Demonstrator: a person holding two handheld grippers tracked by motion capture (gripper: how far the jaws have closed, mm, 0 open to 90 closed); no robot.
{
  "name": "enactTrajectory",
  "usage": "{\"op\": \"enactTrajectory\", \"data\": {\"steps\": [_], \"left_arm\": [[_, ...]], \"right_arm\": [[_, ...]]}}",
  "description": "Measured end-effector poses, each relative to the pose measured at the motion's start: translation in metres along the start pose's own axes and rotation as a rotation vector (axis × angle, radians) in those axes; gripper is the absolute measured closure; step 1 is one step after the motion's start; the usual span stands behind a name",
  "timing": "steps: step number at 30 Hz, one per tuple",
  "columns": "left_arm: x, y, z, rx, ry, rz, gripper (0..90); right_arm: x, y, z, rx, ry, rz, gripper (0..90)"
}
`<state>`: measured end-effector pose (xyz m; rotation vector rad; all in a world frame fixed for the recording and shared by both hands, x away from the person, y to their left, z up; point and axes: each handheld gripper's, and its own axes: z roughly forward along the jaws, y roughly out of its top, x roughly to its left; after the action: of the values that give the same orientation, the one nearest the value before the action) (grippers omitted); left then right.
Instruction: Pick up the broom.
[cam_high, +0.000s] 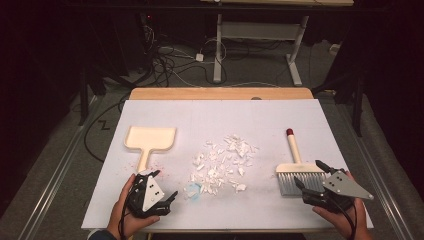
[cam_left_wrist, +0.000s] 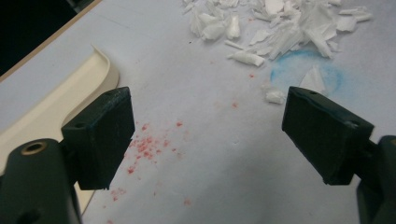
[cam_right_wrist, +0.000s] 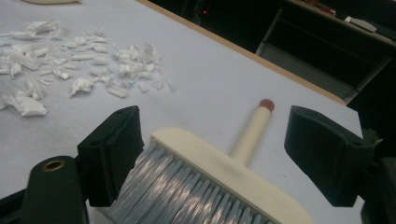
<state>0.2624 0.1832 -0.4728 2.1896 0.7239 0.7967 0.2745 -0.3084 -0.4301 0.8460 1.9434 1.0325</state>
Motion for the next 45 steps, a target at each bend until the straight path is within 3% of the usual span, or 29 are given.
{"op": "enactTrajectory", "data": {"steps": [16,23,25,27,29,31,33,35,39,45], "left_arm": [[-0.002,0.0,0.0,0.005,-0.007,0.005,16.2],[-0.002,0.001,0.002,0.011,-0.01,0.008,16.2],[-0.002,0.0,0.002,0.014,-0.013,0.011,16.2],[-0.002,0.0,0.003,0.016,-0.015,0.01,16.2],[-0.002,0.0,0.003,0.016,-0.017,0.007,16.2],[-0.002,0.0,0.004,0.022,-0.018,0.011,16.2],[-0.003,0.0,0.004,0.028,-0.022,0.017,16.2],[-0.004,-0.001,0.004,0.031,-0.024,0.021,16.2],[-0.005,-0.001,0.004,0.038,-0.028,0.028,16.3],[-0.005,0.0,0.004,0.034,-0.02,0.028,17.6]], "right_arm": [[-0.012,0.008,0.01,0.026,-0.035,0.017,21.1],[-0.031,0.016,0.037,0.143,-0.047,0.07,24.1],[-0.039,0.018,0.05,0.224,-0.051,0.118,22.3],[-0.046,0.02,0.062,0.297,-0.086,0.174,22.4],[-0.052,0.022,0.072,0.318,-0.047,0.215,24.0],[-0.053,0.023,0.078,0.34,-0.051,0.226,23.9],[-0.058,0.022,0.095,0.382,-0.026,0.279,28.1],[-0.06,0.019,0.107,0.42,-0.017,0.292,28.9],[-0.064,0.011,0.126,0.497,-0.019,0.331,33.5],[-0.07,0.001,0.14,0.536,-0.02,0.41,44.6]]}}
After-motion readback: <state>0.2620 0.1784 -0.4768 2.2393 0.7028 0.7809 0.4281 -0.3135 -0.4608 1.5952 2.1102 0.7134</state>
